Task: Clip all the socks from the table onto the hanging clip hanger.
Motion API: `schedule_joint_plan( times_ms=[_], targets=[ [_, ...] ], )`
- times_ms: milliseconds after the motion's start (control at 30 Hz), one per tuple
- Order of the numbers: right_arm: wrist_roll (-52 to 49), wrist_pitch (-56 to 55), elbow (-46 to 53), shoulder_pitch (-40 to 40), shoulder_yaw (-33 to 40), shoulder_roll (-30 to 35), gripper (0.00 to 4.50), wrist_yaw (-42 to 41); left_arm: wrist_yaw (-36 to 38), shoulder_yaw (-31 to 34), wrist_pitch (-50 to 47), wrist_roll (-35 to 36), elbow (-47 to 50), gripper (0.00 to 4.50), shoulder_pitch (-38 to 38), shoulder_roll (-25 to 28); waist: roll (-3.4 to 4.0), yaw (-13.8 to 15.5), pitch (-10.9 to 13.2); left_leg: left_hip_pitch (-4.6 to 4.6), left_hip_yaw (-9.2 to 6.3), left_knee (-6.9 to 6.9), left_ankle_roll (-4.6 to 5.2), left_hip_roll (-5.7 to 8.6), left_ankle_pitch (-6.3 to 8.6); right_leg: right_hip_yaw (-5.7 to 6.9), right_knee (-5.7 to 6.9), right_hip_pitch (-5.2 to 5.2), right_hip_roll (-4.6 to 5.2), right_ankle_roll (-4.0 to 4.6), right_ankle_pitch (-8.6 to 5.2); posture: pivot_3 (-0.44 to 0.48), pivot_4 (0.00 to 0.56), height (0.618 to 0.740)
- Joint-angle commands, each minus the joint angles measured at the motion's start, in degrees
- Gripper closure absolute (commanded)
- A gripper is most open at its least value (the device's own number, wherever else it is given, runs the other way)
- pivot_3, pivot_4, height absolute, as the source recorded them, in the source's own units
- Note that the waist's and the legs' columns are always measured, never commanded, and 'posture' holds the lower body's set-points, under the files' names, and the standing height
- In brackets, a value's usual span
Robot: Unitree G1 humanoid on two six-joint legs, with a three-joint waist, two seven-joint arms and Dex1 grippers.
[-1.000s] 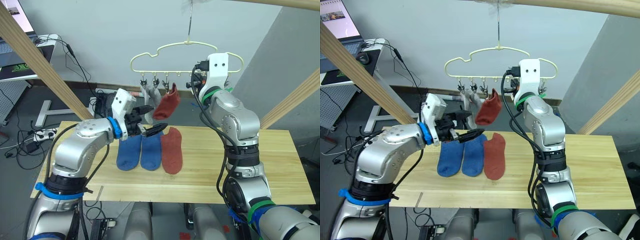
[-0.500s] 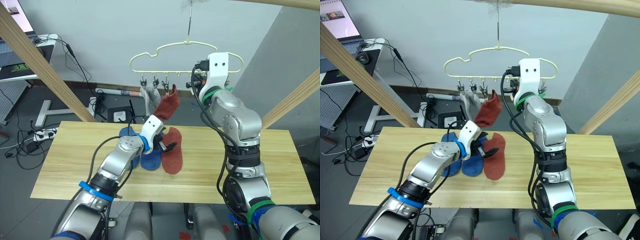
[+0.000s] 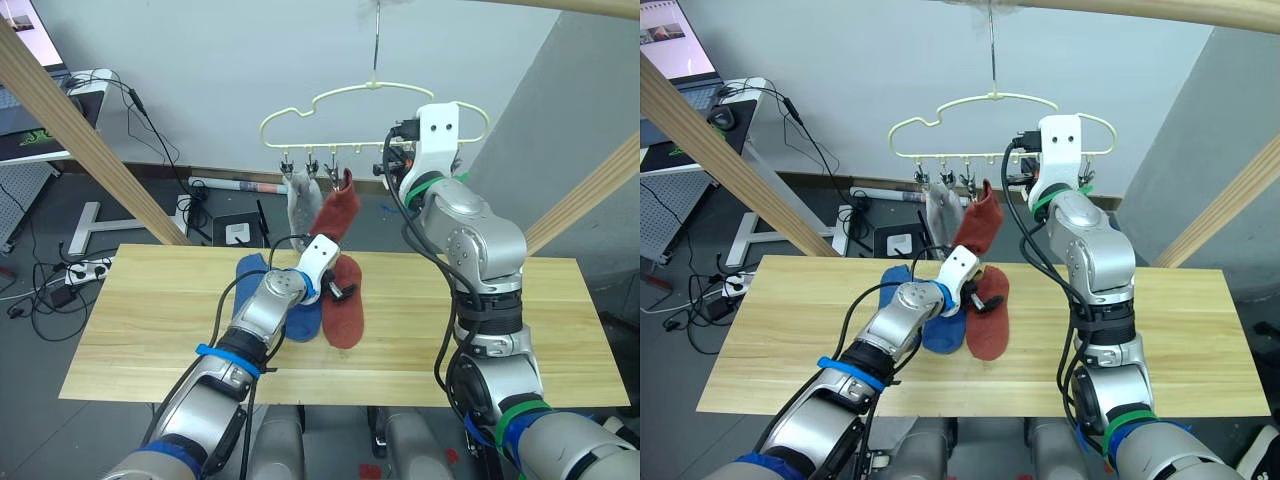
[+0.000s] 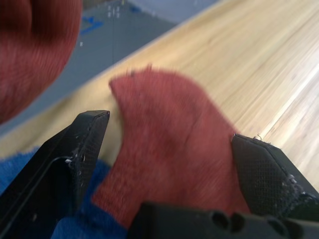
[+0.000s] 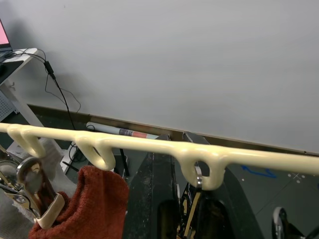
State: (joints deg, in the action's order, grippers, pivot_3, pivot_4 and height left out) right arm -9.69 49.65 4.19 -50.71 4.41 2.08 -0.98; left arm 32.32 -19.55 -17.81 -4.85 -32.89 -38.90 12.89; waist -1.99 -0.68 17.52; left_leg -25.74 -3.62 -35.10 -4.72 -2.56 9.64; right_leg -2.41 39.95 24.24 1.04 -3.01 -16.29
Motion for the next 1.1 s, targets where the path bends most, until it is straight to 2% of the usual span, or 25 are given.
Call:
schedule_joint_plan(
  times_ms=[33, 133, 167, 233, 700, 800, 933, 1100],
  targets=[
    [-0.30, -0.58, 3.94, -1.28, -0.01, 0.11, 4.50, 0.29, 1.16, -1.78, -0.75, -2.01, -1.79, 0.05, -0.41, -1.20, 0.00, -0.15, -0.01, 0.00, 0.00, 0.00, 0.00, 0.01, 0.00, 0.00, 0.00, -0.01, 0.00, 0.00, 0.00, 0.044, 0.250, 0.740],
    [-0.29, -0.52, 3.96, -1.34, 0.02, 0.11, 4.50, 0.35, 2.68, -1.53, -0.05, -1.86, -1.60, 0.05, -0.06, -1.98, 0.00, -0.40, -0.01, 0.00, 0.00, -0.01, 0.00, 0.01, 0.00, 0.00, 0.00, -0.02, 0.01, 0.00, 0.00, 0.044, 0.250, 0.740],
    [-0.30, -0.51, 3.96, -1.35, 0.05, 0.12, 4.50, 0.36, 2.93, -1.29, -0.15, -1.84, -1.62, 0.32, -0.03, -2.11, 0.00, -0.44, -0.01, 0.00, 0.00, -0.01, 0.00, 0.01, 0.00, 0.00, 0.00, -0.01, 0.01, 0.00, 0.00, 0.044, 0.250, 0.740],
    [-0.31, -0.47, 3.94, -1.37, 0.14, 0.14, 4.50, 0.42, 3.76, -0.92, 0.35, -1.68, -1.26, 0.57, 0.19, -2.14, 0.00, -0.62, -0.01, 0.00, -0.01, 0.00, 0.00, 0.01, 0.00, 0.01, 0.00, -0.01, 0.01, 0.00, 0.00, 0.044, 0.250, 0.740],
    [-0.80, 0.22, 4.20, -1.14, 0.41, -0.23, 4.50, 0.54, 5.60, 1.66, -0.38, -0.06, 1.69, 4.36, 1.04, -1.90, 0.01, -0.91, -0.01, 0.01, -0.01, 0.00, 0.02, 0.01, -0.01, 0.00, 0.03, -0.01, 0.01, 0.00, 0.00, 0.047, 0.257, 0.740],
    [-1.01, 0.56, 4.28, -1.21, 0.53, -0.39, 4.50, 0.62, 6.66, 4.33, -2.22, 3.16, 4.49, 4.36, 0.95, -2.75, 0.01, -0.95, -0.01, 0.01, -0.01, -0.01, 0.02, 0.00, -0.01, 0.00, 0.03, -0.01, 0.01, 0.00, 0.00, 0.047, 0.259, 0.740],
    [-1.77, 1.77, 4.87, -1.42, 0.86, -0.80, 4.50, 0.80, 7.28, 11.13, -7.87, 11.57, 12.24, 4.36, -0.61, -5.73, 0.01, -0.94, -0.01, -0.02, -0.02, -0.01, 0.02, 0.00, -0.02, 0.01, 0.02, 0.00, 0.01, 0.00, 0.00, 0.043, 0.262, 0.740],
    [-3.27, 4.96, 6.28, -2.10, 2.31, -2.69, 4.50, 1.72, 6.27, 14.44, -13.23, 16.08, 16.58, 4.36, -3.63, -7.91, 0.01, -0.96, -0.01, -0.02, -0.03, -0.01, 0.02, 0.01, -0.02, 0.01, 0.02, -0.01, 0.02, 0.00, 0.00, 0.041, 0.263, 0.740]
  ],
)
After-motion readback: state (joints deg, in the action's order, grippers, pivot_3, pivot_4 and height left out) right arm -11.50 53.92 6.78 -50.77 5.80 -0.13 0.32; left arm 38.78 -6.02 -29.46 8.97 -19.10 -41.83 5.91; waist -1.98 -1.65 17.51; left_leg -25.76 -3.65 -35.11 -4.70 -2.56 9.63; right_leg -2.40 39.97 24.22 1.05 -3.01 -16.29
